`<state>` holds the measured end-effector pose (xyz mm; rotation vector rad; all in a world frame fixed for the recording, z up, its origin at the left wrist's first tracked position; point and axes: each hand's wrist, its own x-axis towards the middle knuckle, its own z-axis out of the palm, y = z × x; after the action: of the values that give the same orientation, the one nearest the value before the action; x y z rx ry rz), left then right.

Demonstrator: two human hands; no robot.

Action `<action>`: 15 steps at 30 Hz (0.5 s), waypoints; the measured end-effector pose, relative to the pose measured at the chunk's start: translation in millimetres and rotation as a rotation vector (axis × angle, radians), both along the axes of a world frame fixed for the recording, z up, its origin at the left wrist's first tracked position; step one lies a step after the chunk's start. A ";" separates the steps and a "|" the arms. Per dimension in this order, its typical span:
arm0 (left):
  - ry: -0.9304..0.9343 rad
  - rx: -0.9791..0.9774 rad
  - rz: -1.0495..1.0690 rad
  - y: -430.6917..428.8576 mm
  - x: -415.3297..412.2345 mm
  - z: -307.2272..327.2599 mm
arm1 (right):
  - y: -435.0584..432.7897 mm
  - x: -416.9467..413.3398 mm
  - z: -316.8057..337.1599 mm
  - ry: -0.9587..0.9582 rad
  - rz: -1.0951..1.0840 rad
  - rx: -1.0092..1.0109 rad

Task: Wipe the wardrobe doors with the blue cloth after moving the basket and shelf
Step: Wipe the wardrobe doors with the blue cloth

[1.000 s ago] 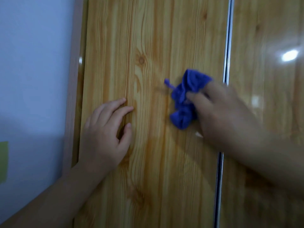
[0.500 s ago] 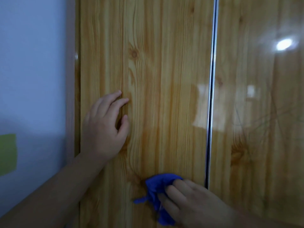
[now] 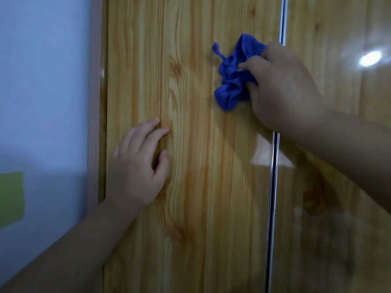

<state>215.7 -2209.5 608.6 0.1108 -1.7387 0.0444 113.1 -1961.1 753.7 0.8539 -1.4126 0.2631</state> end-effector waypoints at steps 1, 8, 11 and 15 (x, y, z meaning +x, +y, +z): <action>-0.001 -0.002 0.001 0.6 0.1 -0.4 | -3.3 -1.5 -12.7 0.002 0.001 0.006; -0.011 -0.023 0.012 -2.0 0.4 0.3 | -30.8 11.0 -181.6 -0.348 0.246 0.380; -0.007 -0.012 -0.003 3.0 2.9 1.9 | -27.7 21.2 -259.9 -0.270 0.163 0.643; -0.041 -0.037 -0.065 2.0 16.0 -1.9 | -28.5 30.2 -312.0 -0.249 0.136 0.802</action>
<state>231.7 -2207.4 606.7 0.0262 -1.7799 0.0311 143.3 -1989.5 441.7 1.6176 -1.7174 -0.1212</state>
